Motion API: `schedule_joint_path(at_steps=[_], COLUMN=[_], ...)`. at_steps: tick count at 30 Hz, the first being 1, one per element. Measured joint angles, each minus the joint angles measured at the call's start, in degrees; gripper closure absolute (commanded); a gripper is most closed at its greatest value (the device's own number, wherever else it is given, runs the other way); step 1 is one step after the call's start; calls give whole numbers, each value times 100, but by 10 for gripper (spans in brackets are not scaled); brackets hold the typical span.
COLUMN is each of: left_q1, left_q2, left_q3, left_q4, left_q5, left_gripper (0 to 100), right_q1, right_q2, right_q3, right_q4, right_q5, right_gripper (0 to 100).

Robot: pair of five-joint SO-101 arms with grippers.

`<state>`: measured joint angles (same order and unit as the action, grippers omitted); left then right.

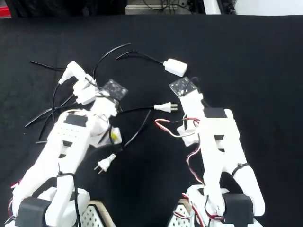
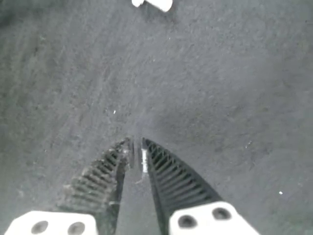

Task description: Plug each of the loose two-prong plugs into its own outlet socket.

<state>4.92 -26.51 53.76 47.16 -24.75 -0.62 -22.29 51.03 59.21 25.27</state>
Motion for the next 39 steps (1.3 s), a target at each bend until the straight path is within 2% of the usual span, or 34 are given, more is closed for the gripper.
schedule_joint_path(at_steps=[5, 10, 12, 16, 19, 22, 27, 33, 39], left_q1=[-246, -246, -325, -862, -1310, -1741, -2312, -2382, -2505], left_q2=[0, 0, 0, 0, 0, 0, 0, 0, -642], left_q3=[-26, -563, -897, -1345, -1354, -967, -149, 668, 1371], left_q4=[-9, 941, 1424, 2242, 2497, 2365, 1899, 1327, 809], left_q5=[0, 0, 0, 9, -273, -782, -1204, -1310, -1292], left_gripper=[733, 733, 733, 734, 734, 734, 734, 734, 799], right_q1=[0, 0, -105, -352, -343, -413, -949, -1424, -1442], right_q2=[0, 0, 0, 0, 0, 0, 0, 352, 1767], right_q3=[0, 0, -35, -413, -862, -1169, -1292, -1626, -2673], right_q4=[-185, -316, -308, -88, 211, 422, 484, 519, 519], right_q5=[0, 44, 422, 1433, 2242, 3121, 3903, 4088, 4088], right_gripper=[985, 982, 943, 782, 768, 766, 765, 765, 766])
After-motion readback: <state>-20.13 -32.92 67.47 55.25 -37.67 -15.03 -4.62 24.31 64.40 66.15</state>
